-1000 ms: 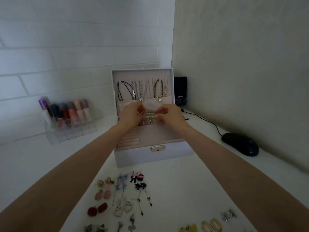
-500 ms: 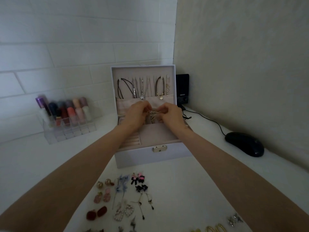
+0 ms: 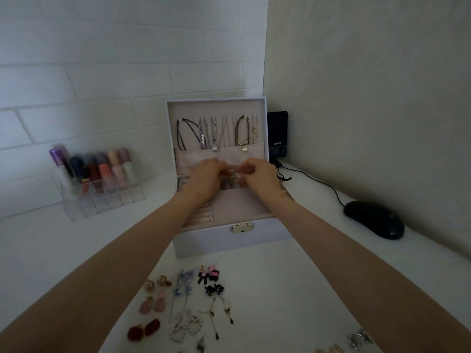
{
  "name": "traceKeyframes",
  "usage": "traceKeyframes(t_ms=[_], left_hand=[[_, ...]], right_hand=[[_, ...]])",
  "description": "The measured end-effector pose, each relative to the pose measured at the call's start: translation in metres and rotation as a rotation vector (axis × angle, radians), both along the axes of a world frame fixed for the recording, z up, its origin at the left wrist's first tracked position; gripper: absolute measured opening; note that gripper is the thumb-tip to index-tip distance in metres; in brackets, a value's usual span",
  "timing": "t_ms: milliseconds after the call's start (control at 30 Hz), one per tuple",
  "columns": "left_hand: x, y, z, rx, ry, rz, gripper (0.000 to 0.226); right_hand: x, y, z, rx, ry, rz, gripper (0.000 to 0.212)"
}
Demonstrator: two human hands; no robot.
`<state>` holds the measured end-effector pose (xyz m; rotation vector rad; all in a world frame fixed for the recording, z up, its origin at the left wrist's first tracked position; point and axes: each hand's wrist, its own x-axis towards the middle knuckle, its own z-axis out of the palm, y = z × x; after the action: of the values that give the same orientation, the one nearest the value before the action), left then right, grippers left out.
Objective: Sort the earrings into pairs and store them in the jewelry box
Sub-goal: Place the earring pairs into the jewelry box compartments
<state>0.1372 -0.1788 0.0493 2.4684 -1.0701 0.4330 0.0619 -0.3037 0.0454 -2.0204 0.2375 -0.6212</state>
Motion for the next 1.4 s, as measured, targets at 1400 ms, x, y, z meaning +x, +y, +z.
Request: traceKeyframes(t_ms=[1400], left_hand=[[-0.020,0.027,0.006,-0.025,-0.057,0.190,0.018]], right_hand=[[0.006,0.006,0.006,-0.291,0.025,0.122,0.017]])
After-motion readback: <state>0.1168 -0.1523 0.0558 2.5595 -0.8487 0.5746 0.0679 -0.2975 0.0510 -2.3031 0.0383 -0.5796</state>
